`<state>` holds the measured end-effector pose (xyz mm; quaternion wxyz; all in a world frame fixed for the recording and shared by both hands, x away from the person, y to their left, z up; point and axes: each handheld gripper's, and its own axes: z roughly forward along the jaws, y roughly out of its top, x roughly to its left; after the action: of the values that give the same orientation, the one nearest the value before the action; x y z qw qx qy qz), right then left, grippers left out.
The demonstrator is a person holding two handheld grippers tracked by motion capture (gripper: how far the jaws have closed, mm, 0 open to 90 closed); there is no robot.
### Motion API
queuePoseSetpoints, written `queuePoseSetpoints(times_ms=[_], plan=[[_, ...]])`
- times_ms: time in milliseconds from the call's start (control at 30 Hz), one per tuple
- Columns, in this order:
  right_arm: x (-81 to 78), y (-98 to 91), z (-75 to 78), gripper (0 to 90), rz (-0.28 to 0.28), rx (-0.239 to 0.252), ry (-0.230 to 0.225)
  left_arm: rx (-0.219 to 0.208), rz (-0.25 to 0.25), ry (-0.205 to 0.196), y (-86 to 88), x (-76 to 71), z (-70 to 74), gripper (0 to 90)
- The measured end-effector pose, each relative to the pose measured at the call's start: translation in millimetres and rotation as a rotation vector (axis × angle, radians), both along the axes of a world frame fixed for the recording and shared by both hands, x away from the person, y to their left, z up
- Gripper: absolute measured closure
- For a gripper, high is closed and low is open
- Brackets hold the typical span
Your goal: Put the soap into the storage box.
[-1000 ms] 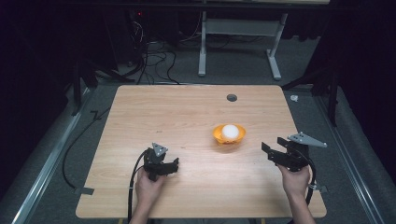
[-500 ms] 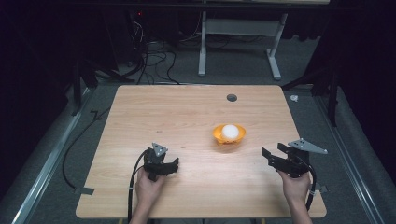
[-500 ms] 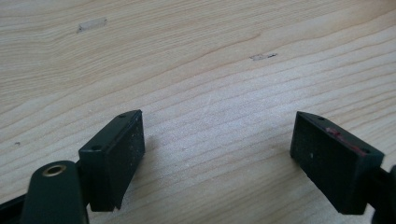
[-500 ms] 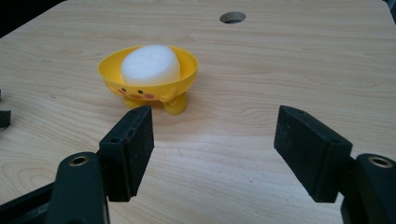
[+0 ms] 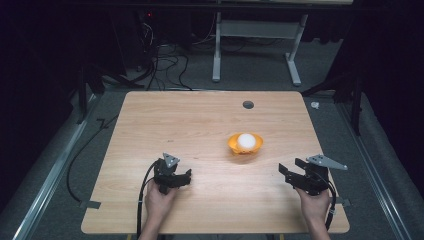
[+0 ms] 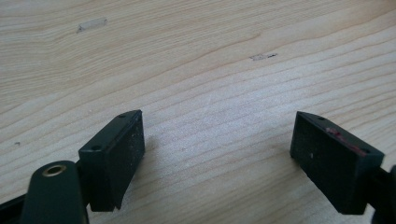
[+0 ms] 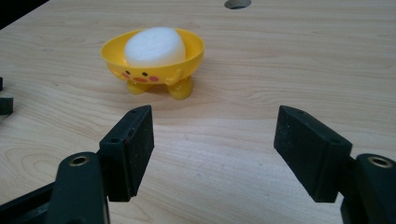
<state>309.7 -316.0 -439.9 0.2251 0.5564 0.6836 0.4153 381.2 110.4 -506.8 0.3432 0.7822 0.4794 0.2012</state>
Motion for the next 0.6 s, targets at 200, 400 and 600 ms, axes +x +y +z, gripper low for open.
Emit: queuePoseSetpoints(times_ms=[200,400,600], plan=[[-1.1,4.4,-6.5,29.4,0.017,0.007,0.016,0.0,0.0,0.0,-0.1,0.0,0.0,18.2],[-0.9,7.6,-12.3,29.4,0.023,0.015,0.023,0.0,0.001,0.0,-0.1,0.0,0.0,18.2],[0.2,12.5,-19.0,29.7,0.028,0.011,0.034,0.0,0.001,0.0,-0.1,0.0,0.0,18.2]])
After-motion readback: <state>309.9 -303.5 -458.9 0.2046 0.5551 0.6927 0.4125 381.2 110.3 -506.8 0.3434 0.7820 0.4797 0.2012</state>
